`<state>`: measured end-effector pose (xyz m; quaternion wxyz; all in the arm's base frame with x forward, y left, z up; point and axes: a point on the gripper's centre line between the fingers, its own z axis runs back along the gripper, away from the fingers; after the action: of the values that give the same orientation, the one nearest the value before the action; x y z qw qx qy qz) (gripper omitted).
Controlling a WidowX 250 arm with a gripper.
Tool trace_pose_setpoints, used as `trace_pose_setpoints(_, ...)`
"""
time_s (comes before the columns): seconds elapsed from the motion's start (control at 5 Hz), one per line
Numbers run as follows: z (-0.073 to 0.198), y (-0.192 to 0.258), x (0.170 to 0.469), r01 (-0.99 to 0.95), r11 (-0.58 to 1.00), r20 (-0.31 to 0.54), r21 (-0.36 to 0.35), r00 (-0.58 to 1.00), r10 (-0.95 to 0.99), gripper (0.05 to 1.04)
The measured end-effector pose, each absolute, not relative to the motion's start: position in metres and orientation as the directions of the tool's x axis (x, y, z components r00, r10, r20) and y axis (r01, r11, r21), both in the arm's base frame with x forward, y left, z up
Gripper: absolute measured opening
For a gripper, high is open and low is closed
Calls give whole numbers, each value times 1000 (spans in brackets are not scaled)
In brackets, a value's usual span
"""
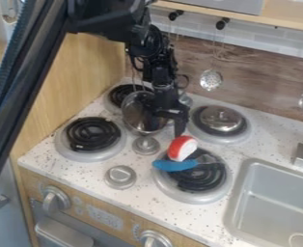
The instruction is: Put the silver pot on the left lower burner
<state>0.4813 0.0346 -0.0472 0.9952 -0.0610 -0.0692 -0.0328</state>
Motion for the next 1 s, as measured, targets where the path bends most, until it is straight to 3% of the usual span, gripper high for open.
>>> trace_pose_setpoints(0.4,-54,33,482,84,989,167,-126,984,-63,370)
trace_pose_setpoints(0.6,-50,33,478,91,988,178,-125,982,-68,220)
trace_pose_setpoints(1.0,-11,21,457,137,975,201,-176,974,-101,79)
